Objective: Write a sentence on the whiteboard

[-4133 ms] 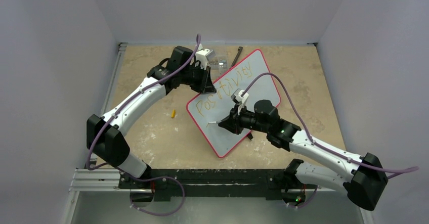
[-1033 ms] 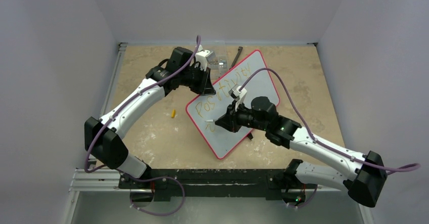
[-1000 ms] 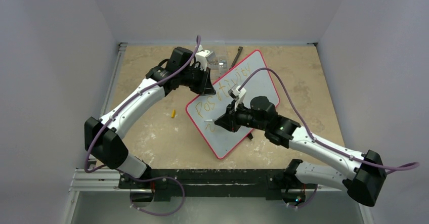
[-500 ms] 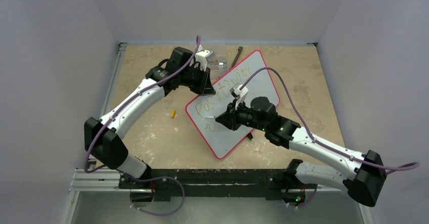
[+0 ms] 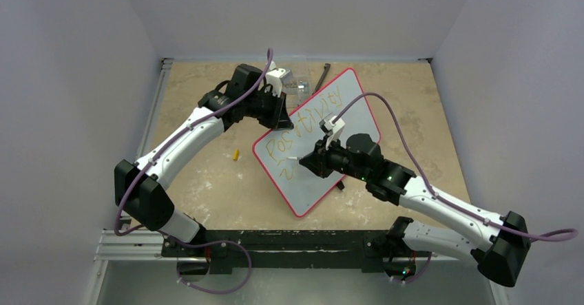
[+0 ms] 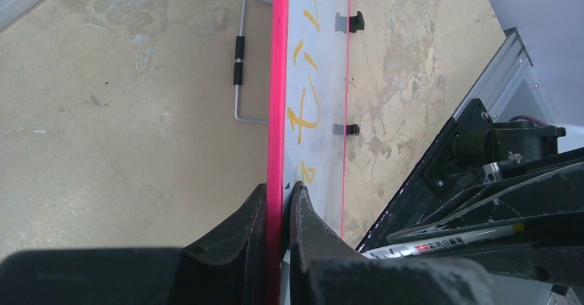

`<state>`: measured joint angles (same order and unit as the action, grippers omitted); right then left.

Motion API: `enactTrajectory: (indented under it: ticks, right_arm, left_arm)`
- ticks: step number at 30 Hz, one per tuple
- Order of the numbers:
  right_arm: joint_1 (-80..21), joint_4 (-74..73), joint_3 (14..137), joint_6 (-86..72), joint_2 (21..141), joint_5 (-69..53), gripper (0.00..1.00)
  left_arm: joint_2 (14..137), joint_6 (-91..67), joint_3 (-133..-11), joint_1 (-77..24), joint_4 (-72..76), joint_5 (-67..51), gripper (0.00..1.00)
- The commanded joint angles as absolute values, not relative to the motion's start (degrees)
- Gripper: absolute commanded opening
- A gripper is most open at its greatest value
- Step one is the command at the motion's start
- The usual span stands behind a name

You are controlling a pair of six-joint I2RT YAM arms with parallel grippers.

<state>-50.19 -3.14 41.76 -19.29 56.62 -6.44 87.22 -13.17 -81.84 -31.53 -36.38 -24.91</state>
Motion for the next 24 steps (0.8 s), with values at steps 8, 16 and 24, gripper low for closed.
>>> enactTrajectory:
  ticks: [8,16,24]
  right_arm:
    - [-49.92,-2.74,36.88,-23.05,46.68,4.29,0.0]
    - [-49.92,-1.98,35.71,-23.07,49.06,1.9,0.0]
    - [-49.92,2.03,35.62,-21.99,50.6,-1.7,0.0]
  left_arm:
    - [86.4,-9.84,-80.68,-31.1,-42.84,-15.22,0.0]
    - [86.29,-9.8,-80.51,-31.04,-42.72,-15.48,0.0]
    - [86.06,-9.67,-80.42,-31.05,-42.8,-15.69,0.0]
